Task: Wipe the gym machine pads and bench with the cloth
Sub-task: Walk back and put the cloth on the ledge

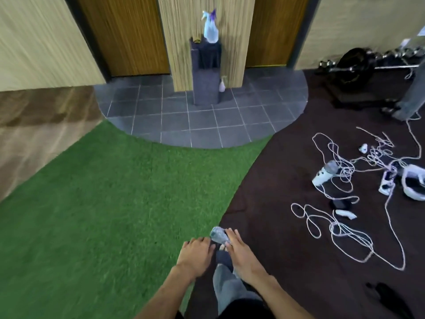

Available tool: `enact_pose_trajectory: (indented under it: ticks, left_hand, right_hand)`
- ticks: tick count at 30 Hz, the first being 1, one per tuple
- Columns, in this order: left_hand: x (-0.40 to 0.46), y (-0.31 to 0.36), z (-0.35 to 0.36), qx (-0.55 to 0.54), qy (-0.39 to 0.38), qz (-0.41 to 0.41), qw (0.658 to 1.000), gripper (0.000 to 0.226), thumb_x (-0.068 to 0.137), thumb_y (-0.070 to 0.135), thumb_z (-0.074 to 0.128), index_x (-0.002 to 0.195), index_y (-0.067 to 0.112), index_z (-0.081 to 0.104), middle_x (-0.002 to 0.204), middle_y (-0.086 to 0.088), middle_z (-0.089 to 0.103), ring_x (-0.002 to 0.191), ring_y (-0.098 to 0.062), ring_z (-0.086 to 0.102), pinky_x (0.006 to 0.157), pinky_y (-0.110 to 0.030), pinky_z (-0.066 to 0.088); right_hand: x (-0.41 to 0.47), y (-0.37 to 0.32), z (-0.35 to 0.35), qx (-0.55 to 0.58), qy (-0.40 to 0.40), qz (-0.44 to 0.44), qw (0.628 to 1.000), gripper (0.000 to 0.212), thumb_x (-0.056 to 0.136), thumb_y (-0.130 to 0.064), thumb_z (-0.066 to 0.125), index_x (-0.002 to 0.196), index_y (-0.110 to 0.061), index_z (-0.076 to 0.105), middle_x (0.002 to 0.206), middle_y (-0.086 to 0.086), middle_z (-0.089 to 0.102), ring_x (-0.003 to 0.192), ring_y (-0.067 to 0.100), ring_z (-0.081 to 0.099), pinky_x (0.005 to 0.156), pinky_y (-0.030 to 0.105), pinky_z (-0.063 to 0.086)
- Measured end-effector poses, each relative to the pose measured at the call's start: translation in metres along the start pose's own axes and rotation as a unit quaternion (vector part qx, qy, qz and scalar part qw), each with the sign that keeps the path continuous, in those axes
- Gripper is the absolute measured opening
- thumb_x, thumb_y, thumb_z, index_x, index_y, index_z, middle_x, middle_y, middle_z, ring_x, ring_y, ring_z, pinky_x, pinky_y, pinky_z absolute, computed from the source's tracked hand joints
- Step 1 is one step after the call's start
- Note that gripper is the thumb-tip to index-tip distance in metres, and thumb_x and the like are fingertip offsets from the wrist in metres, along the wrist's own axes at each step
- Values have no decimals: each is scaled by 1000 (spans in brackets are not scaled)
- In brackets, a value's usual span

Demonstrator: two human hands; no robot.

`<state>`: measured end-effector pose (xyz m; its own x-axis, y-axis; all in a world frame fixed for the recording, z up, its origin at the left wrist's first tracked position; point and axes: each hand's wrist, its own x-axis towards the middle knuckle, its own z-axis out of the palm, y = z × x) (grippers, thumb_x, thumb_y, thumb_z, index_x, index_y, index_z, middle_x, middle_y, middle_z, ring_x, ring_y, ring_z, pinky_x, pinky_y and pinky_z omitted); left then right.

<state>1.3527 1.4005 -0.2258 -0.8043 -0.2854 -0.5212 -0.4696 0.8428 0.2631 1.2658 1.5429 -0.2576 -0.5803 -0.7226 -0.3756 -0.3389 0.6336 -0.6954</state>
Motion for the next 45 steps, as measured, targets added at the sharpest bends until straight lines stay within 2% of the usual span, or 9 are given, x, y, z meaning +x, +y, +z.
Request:
enact_pose_trajectory:
  ticks: [6, 10, 17, 22, 33, 37, 40, 42, 45]
  left_hand:
    - [164, -18, -124, -13, -1, -42, 999, 44, 102, 36, 28, 135, 14, 46, 136, -10, 56, 127, -30, 50, 104, -40, 36]
    - [264, -33, -196, -21, 4, -49, 999, 43, 103, 38, 27, 134, 16, 47, 137, -7, 56, 128, -29, 50, 104, -40, 36]
    - [465, -103, -314, -32, 16, -43, 998, 37, 103, 37, 28, 121, 15, 51, 130, -7, 58, 124, -29, 51, 100, -41, 38]
    - [592, -160, -435, -21, 36, -44, 998, 38, 103, 35, 29, 128, 14, 49, 133, -8, 58, 125, -29, 52, 102, -41, 38]
    - [855, -251, -646, -33, 84, -68, 994, 42, 103, 35, 28, 138, 17, 43, 138, -6, 56, 125, -29, 51, 102, -40, 38]
    - [955, -271, -722, -35, 93, -82, 992, 39, 103, 33, 28, 133, 17, 46, 137, -5, 56, 126, -28, 50, 100, -38, 37]
    - [1022, -285, -795, -37, 119, -83, 989, 38, 102, 33, 29, 131, 16, 47, 135, -4, 57, 126, -27, 50, 101, -38, 37]
    - [1062, -295, -848, -35, 138, -82, 986, 35, 102, 33, 30, 126, 16, 50, 133, -4, 57, 125, -26, 50, 101, -39, 37]
    - [1125, -316, -938, -25, 184, -74, 980, 33, 100, 32, 32, 125, 19, 48, 131, -3, 59, 125, -27, 50, 100, -42, 37]
  right_hand:
    - [186, -29, -116, -4, 0, 1, 1000, 50, 106, -29, 23, 153, -16, 19, 163, 2, 15, 151, 16, 1, 115, 26, 22]
    - [298, -47, -178, -17, -1, 0, 1000, 50, 106, -29, 24, 154, -16, 17, 163, 3, 12, 151, 17, 2, 117, 26, 17]
    - [525, -78, -249, 2, -3, 31, 999, 48, 106, -26, 26, 153, -17, 18, 163, 6, 10, 150, 23, 16, 112, 24, 23]
    - [687, -120, -307, 1, 0, 27, 1000, 49, 106, -29, 26, 154, -20, 18, 163, 9, 12, 147, 30, 26, 114, 34, 27]
    - [1027, -198, -417, 2, 0, -5, 1000, 48, 106, -24, 31, 153, -20, 21, 162, 5, 20, 150, 19, 15, 114, 26, 22]
    - [1144, -223, -470, -5, -28, -17, 999, 47, 104, -32, 33, 149, -20, 28, 159, 5, 27, 146, 20, 29, 111, 30, 31]
    - [1223, -261, -520, -10, -52, -28, 998, 64, 97, -55, 24, 150, -20, 24, 159, -4, 20, 146, 15, 22, 115, 29, 22]
    - [1274, -288, -556, -19, -20, -43, 999, 68, 96, -60, 17, 151, -20, 24, 161, 2, 22, 145, 17, 27, 114, 27, 22]
    - [1355, -327, -615, -46, 14, -80, 996, 54, 104, -43, 22, 153, -21, 22, 162, 2, 19, 149, 19, 21, 116, 28, 20]
